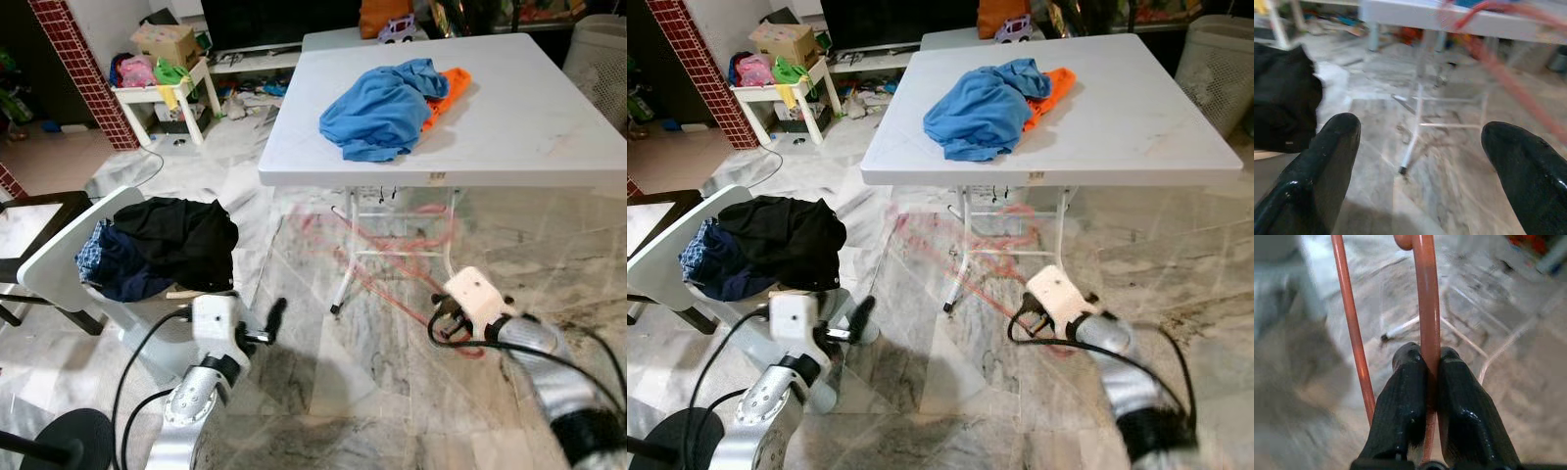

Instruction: Hang hanger

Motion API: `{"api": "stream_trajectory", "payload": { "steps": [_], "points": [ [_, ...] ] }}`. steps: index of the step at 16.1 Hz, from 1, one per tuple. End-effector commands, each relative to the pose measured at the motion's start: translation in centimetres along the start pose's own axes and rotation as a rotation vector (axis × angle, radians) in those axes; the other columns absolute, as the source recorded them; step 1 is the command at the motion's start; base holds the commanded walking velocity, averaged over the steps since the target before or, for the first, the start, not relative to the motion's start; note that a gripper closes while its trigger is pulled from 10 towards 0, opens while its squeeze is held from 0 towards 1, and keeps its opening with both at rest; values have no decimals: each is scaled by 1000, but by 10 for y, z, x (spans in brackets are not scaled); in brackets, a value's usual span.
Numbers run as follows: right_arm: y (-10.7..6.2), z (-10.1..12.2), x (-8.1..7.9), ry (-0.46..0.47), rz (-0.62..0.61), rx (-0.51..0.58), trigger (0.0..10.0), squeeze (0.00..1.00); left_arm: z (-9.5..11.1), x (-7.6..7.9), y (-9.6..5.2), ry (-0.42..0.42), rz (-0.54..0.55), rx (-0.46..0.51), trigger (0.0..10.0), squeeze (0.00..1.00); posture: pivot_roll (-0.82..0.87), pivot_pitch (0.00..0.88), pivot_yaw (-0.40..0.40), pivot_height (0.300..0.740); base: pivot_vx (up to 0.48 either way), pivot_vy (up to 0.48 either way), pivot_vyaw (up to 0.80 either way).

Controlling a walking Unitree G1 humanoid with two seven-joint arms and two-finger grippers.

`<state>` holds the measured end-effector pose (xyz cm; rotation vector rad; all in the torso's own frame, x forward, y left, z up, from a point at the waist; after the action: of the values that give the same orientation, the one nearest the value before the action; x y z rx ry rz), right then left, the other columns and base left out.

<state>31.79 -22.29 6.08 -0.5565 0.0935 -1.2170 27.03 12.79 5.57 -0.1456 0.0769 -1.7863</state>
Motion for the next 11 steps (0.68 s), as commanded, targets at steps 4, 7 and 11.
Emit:
{"api": "stream_trajectory", "payload": {
  "steps": [4, 7, 11],
  "points": [
    [-21, -14, 5, 313, -279, -16, 10000, 0, 4, -16, -2, -8, 87, -4, 10000, 0, -149, 0, 111, 740, 0, 0, 0],
    [-29, -11, -4, 403, -349, -28, 10000, 0, 10, -1, 3, -32, 11, 8, 10000, 0, -159, 0, 118, 740, 0, 0, -256],
    [-26, -1, -5, 418, -366, -6, 10000, 0, 12, 7, 4, -53, -49, 18, 10000, 0, -157, 0, 117, 740, 64, 0, -769]
  ]
}}
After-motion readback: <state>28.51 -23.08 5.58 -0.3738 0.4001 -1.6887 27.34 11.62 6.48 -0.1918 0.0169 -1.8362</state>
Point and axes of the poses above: a point about 5 cm out from each wrist's last joint towards the gripper, its own y axis pointing out of the wrist towards the gripper, its own z axis along the axis of the wrist's last joint, x = y × z, the point moved 2 cm from there along y, pointing out of the wrist towards the gripper, and after that the axes turned 8 degrees about y, right-handed, at the moved point
